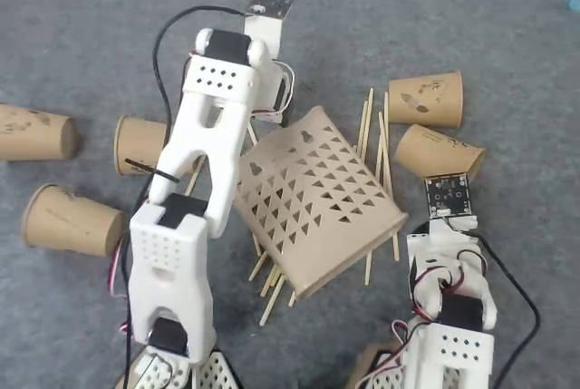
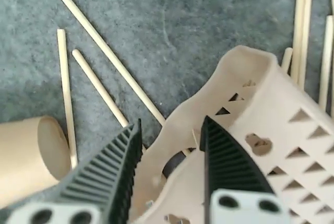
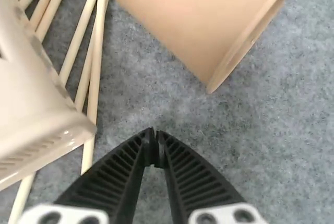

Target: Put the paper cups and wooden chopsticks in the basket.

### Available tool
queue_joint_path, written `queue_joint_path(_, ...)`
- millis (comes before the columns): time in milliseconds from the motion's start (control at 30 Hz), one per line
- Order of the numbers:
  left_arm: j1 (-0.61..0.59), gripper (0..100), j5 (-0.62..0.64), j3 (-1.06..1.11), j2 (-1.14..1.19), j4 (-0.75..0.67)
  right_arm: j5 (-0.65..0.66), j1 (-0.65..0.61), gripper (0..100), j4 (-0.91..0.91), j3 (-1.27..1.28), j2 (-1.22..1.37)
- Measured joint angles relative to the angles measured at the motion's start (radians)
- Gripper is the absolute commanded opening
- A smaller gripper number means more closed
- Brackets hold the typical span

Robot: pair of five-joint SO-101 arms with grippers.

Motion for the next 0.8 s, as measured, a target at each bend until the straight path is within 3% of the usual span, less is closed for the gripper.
queue_joint_path(333, -0.058, 18, 0.0, 0.141, -0.351, 0.0, 0.002, 0.0, 0.9, 0.0, 0.0, 0.0)
queue_joint_path(600, -0.272, 18, 0.0, 0.411, -0.677, 0.002, 0.173, 0.0, 1.1, 0.084, 0.0, 0.0)
queue_joint_path(700, -0.353, 18, 0.0, 0.574, -0.773, -0.005, 0.252, 0.006, 6.1, 0.14, -0.006, 0.0)
queue_joint_path(800, -0.423, 18, 0.0, 0.772, -0.887, -0.106, 0.307, 0.002, 14.7, 0.153, -0.006, 0.0)
